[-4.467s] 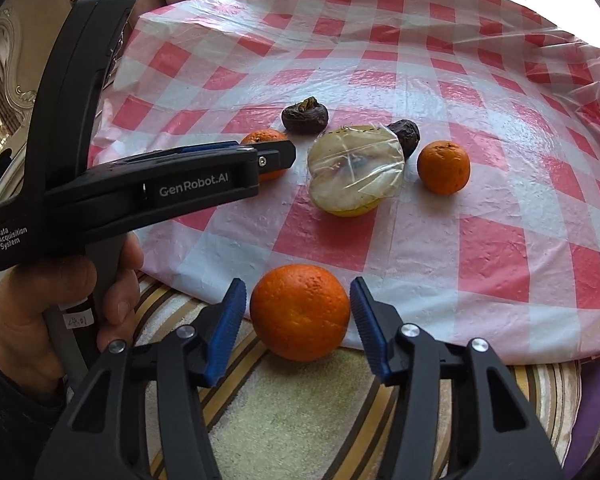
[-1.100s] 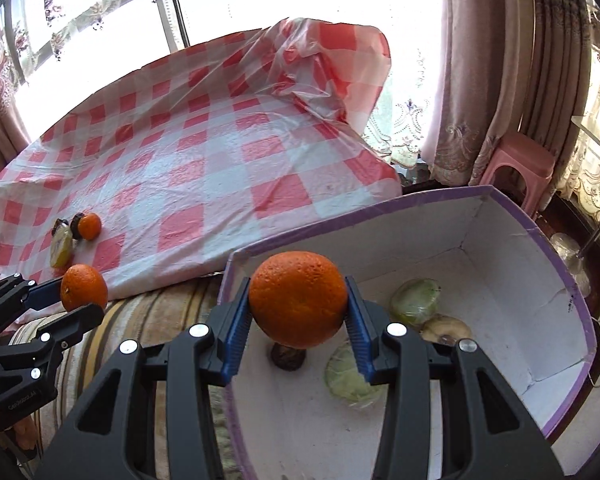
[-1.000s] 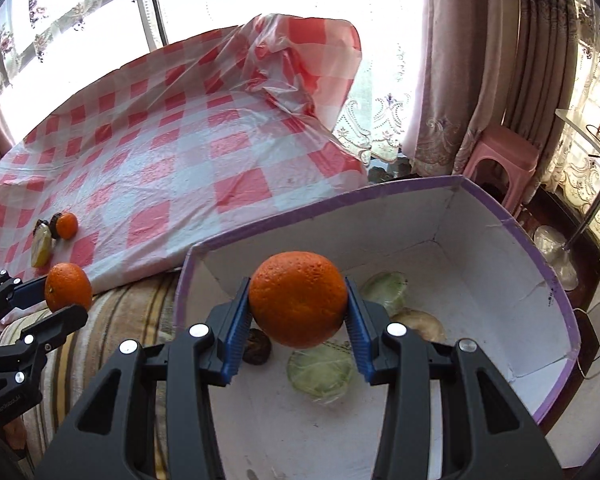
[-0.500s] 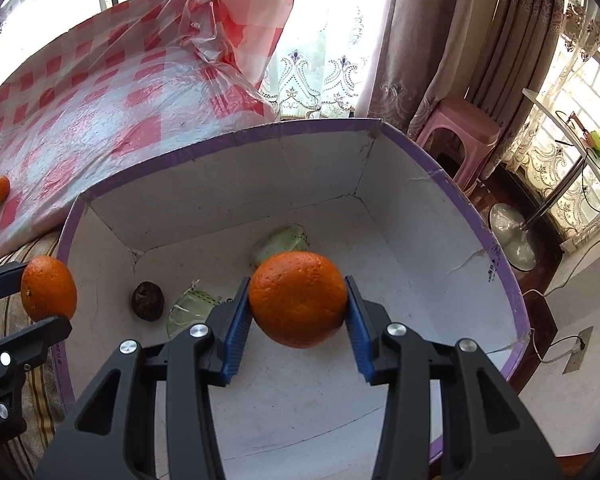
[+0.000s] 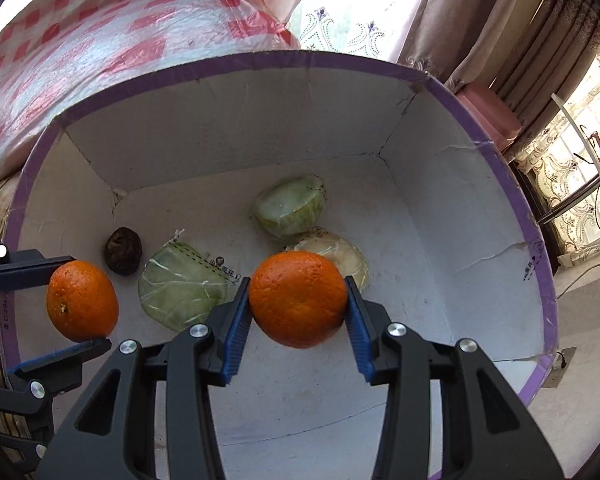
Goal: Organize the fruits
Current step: 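Lower both oranges into the box and open both grippers, then move both open grippers back over the remaining fruits on the cloth, then grasp the dark brown fruit with the left gripper while the right grasps an orange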
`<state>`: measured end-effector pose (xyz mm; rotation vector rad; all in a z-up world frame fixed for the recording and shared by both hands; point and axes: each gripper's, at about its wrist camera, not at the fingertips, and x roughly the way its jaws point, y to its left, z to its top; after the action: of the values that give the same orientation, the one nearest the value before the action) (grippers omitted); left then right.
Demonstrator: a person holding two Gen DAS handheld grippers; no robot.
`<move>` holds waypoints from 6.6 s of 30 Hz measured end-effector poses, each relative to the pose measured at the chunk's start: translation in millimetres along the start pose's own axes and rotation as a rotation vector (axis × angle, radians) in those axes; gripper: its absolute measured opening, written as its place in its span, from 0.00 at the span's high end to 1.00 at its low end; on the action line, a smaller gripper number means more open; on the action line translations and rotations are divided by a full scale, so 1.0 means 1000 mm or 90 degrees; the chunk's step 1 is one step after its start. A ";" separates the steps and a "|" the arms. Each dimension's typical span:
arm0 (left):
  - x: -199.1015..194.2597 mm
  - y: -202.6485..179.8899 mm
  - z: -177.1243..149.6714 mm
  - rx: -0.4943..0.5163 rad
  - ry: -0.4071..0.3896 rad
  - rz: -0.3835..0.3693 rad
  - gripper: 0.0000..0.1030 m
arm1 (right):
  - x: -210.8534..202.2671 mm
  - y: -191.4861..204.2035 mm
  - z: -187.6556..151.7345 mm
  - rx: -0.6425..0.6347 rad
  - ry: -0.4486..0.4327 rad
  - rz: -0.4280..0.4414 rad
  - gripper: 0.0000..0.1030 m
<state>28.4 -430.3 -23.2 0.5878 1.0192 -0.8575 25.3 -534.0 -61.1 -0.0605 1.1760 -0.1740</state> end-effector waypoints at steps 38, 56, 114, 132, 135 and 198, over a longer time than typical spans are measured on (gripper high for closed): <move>0.022 -0.032 -0.002 0.094 0.026 0.096 0.60 | 0.018 0.011 -0.002 -0.029 0.036 0.002 0.48; 0.003 -0.013 -0.002 0.037 -0.024 0.060 0.53 | 0.007 0.004 0.001 -0.015 0.006 -0.016 0.29; -0.189 0.294 -0.182 -0.495 -0.279 0.368 0.14 | -0.114 0.250 0.128 -0.039 -0.299 0.136 0.02; -0.166 0.347 -0.248 -0.609 -0.282 0.310 0.26 | -0.085 0.322 0.146 -0.128 -0.254 0.218 0.02; -0.159 0.348 -0.246 -0.601 -0.273 0.300 0.31 | -0.082 0.331 0.146 -0.146 -0.254 0.210 0.02; -0.167 0.320 -0.238 -0.564 -0.265 0.358 0.64 | -0.087 0.331 0.128 -0.168 -0.262 0.267 0.63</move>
<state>137.3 -16.8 39.3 -0.0811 0.6919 0.0204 145.8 -198.7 21.7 -0.0762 0.7726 0.3510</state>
